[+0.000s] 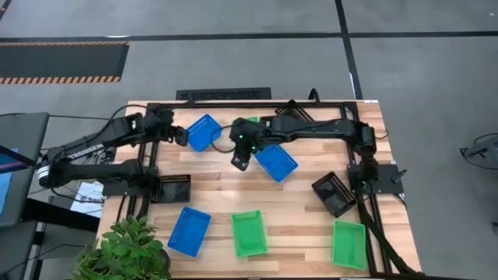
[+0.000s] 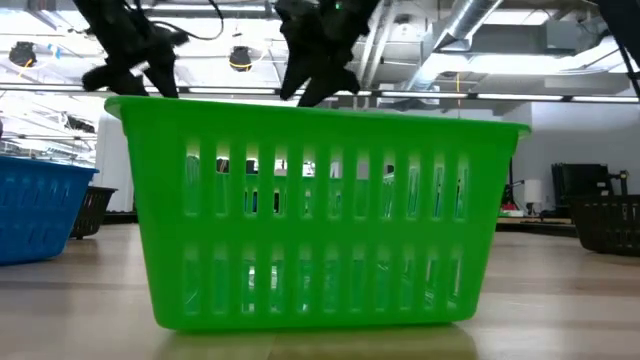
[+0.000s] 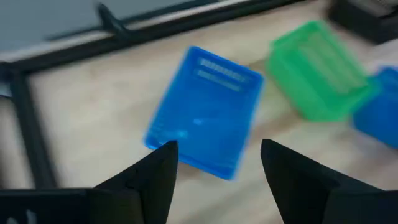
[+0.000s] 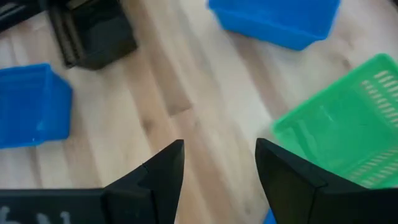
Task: Stack baskets by color
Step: Stack the top left blue bin on the right blue bin
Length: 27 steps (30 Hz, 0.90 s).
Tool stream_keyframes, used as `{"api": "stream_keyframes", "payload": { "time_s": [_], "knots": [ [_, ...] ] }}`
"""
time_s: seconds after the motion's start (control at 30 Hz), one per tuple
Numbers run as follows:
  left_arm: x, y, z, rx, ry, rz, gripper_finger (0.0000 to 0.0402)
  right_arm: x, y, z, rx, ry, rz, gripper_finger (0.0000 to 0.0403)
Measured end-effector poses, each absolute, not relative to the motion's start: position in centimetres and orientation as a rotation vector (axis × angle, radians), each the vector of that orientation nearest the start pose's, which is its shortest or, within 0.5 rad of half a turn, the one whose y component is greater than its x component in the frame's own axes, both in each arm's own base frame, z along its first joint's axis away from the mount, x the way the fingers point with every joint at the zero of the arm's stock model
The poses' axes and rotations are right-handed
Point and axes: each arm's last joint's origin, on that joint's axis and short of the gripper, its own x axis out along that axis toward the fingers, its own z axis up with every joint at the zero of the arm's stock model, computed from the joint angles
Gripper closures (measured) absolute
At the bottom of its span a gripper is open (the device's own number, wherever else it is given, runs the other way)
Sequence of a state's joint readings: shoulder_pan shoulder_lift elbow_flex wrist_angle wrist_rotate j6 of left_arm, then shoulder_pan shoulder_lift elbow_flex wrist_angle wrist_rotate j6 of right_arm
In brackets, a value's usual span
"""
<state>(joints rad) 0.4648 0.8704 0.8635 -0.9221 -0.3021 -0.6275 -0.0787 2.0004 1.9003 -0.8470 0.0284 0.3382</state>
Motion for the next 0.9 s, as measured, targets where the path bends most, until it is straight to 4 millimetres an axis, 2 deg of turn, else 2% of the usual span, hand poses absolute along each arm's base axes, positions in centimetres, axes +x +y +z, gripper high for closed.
{"api": "stream_keyframes", "payload": {
  "time_s": [0.13,0.27,0.4,0.53,0.7,0.9],
  "knots": [
    [15.2,9.5,27.1,-0.590,0.784,1.029,0.0199,42.5,-1.8,30.4,0.303,1.012,-0.254,0.0182],
    [17.0,11.8,25.6,-0.557,0.820,1.061,0.0207,40.1,-0.1,32.1,0.243,1.068,-0.372,0.0182],
    [17.5,14.5,24.1,-0.567,0.842,1.109,0.0207,37.6,1.8,33.1,0.186,1.129,-0.512,0.0182],
    [18.0,16.5,22.6,-0.548,0.887,1.116,0.0207,35.9,3.5,34.2,0.159,1.121,-0.582,0.0182],
    [19.5,17.8,20.1,-0.575,0.949,1.011,0.0207,35.4,4.9,34.3,0.144,1.101,-0.628,0.0182],
    [19.9,17.9,17.1,-0.672,1.111,0.948,0.0207,35.1,5.6,34.1,0.130,1.123,-0.640,0.0182]
  ]
}}
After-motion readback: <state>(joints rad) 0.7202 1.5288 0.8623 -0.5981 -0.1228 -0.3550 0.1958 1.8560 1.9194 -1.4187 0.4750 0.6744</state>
